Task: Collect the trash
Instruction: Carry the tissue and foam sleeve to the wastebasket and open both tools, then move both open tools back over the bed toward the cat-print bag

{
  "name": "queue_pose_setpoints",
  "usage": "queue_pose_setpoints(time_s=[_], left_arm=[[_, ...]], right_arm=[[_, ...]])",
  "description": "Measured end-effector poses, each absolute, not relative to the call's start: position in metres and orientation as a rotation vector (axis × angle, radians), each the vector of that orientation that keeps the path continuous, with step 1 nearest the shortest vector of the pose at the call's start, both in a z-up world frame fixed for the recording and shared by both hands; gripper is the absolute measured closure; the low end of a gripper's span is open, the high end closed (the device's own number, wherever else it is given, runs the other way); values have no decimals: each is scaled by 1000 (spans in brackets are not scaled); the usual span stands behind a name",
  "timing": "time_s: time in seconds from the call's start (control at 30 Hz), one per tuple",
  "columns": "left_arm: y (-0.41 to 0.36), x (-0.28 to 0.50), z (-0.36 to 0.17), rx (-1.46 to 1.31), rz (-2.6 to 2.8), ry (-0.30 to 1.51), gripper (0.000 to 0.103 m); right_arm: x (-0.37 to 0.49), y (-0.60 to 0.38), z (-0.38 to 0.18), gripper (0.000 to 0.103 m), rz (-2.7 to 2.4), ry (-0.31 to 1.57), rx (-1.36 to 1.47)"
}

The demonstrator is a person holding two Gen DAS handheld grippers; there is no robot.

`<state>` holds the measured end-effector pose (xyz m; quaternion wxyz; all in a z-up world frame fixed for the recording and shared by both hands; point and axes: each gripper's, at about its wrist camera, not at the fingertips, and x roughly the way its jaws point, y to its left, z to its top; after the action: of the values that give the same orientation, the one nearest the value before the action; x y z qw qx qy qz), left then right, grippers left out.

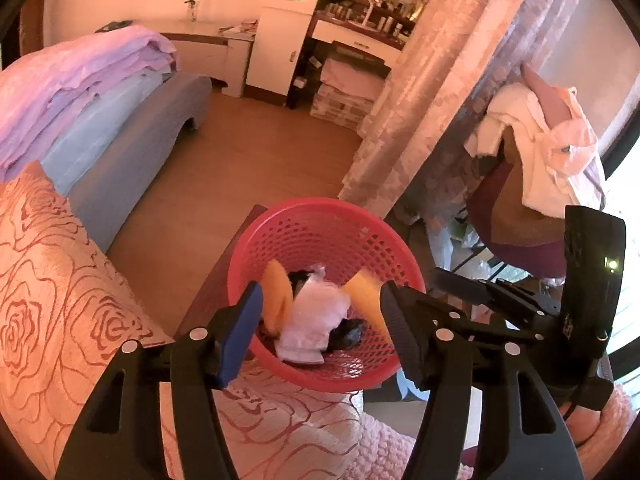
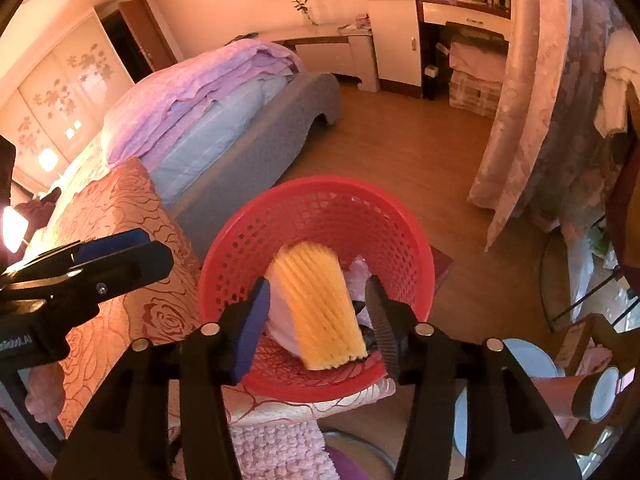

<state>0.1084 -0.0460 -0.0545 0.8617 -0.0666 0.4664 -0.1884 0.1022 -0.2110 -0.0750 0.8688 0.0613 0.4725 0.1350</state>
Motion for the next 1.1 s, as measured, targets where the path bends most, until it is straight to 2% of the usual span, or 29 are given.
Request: queue_pose_setpoints(time_s=[0.6,1.1], left_arm=[[-1,80,-34,-117,-227,879,32],[66,40,-30,-119,-12,854,29]], right_arm=[[99,-197,-65,49,282,964,107],[93,-117,-58,45,455,968,0]])
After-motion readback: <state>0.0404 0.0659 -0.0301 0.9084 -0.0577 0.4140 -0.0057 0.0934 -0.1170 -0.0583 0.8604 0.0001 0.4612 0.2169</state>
